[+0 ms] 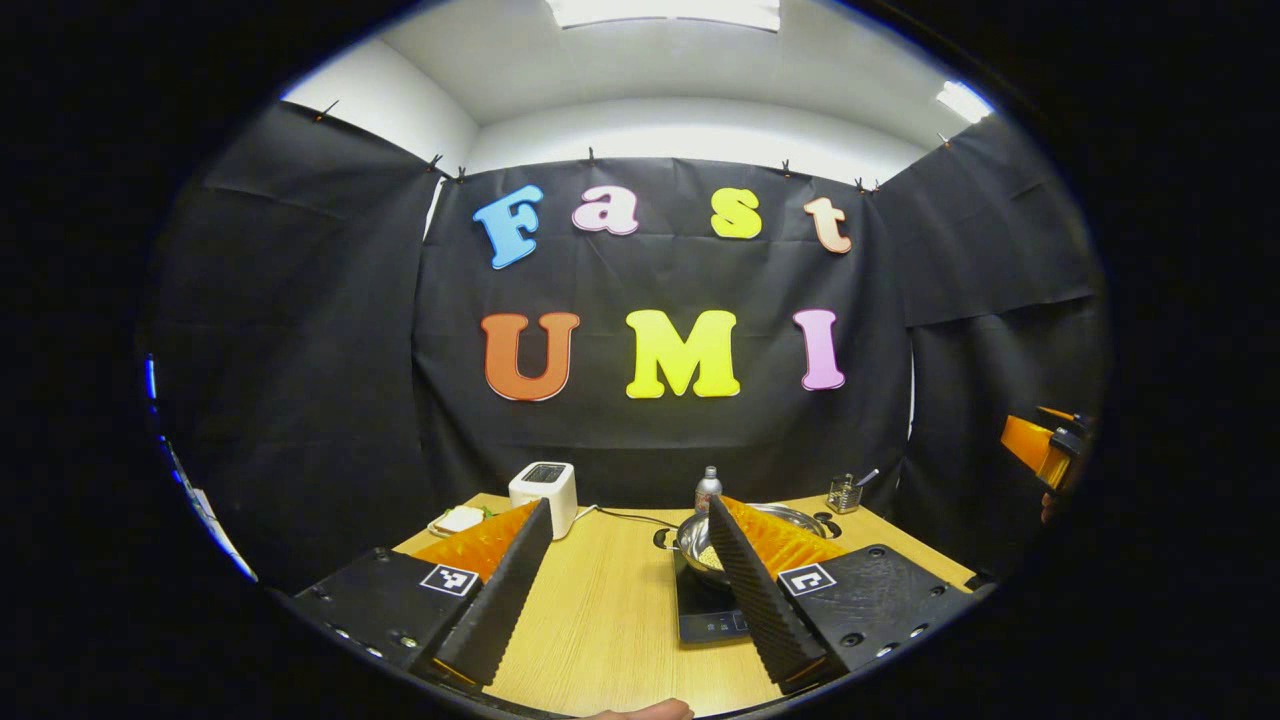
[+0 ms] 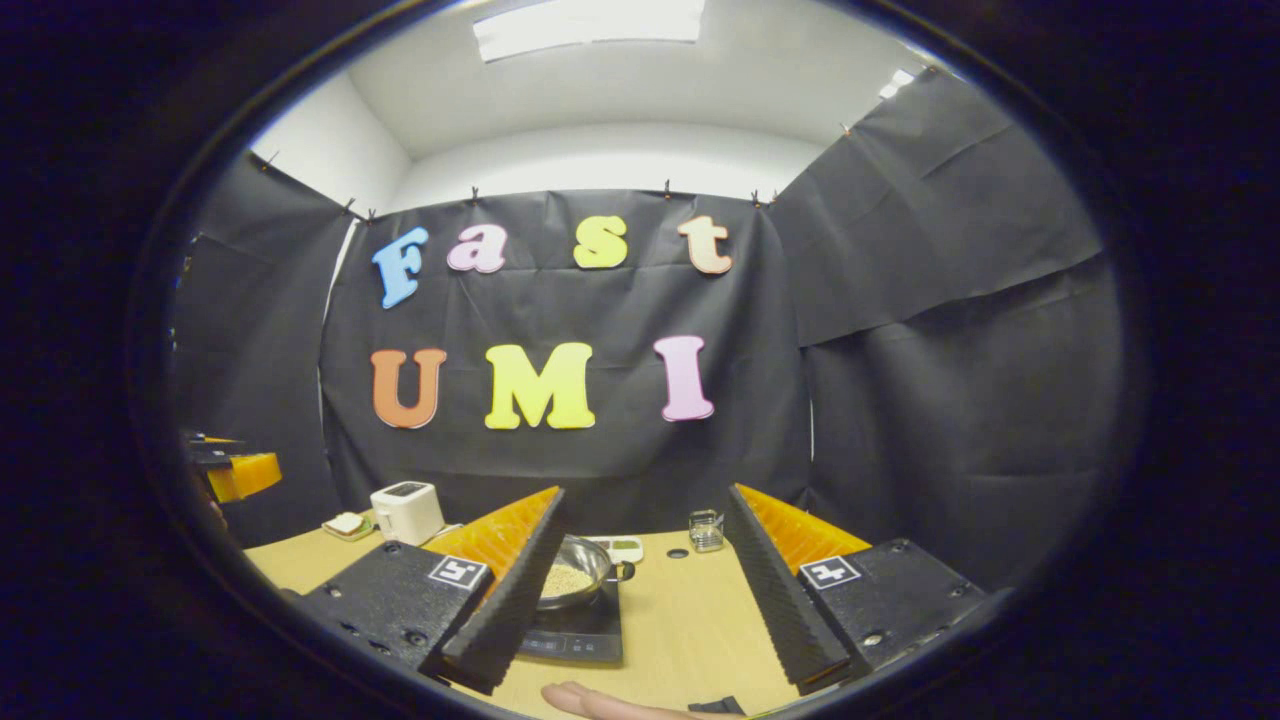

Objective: First push the handle of the pot to place it horizontally, then grasp the pot with both hands and set it on the induction cooktop.

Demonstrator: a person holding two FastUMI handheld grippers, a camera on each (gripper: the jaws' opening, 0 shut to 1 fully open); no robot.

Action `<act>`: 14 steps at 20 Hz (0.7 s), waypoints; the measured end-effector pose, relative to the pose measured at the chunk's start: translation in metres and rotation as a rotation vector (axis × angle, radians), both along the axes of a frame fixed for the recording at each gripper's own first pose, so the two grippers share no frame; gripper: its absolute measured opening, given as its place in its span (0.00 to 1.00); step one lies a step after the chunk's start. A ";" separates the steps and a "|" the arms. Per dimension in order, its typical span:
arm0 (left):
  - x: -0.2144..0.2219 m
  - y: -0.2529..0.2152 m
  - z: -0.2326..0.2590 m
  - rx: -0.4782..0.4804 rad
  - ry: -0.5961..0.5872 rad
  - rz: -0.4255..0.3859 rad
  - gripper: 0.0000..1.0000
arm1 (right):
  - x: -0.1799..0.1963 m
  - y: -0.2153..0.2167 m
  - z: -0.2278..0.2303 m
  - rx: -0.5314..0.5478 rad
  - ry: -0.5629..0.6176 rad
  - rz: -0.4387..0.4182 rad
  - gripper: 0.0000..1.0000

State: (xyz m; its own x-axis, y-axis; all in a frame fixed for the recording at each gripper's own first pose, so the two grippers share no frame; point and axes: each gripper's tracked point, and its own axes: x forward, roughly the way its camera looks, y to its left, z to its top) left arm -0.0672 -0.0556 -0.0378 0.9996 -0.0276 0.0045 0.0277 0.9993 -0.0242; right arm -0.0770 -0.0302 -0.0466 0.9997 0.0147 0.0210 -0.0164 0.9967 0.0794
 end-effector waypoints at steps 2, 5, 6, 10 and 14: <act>-0.006 -0.005 0.009 0.009 -0.026 -0.009 0.93 | -0.002 -0.007 0.002 0.000 -0.001 -0.007 0.96; -0.015 -0.014 0.015 0.030 -0.042 -0.046 0.93 | -0.005 -0.011 0.001 -0.003 0.007 -0.011 0.96; -0.017 -0.016 0.015 0.042 -0.041 -0.052 0.93 | -0.005 -0.011 0.001 -0.007 0.007 -0.008 0.96; -0.020 -0.014 0.017 0.051 -0.051 -0.046 0.96 | -0.006 -0.009 0.002 0.001 -0.002 0.005 0.96; -0.020 -0.009 0.017 0.037 -0.049 -0.035 0.96 | -0.007 -0.011 0.001 0.008 -0.007 0.011 0.96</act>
State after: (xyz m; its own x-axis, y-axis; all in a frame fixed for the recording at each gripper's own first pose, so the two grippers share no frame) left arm -0.0868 -0.0645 -0.0211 0.9966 -0.0633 0.0518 0.0626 0.9979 0.0153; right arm -0.0840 -0.0408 -0.0453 0.9993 0.0256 0.0285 -0.0280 0.9958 0.0873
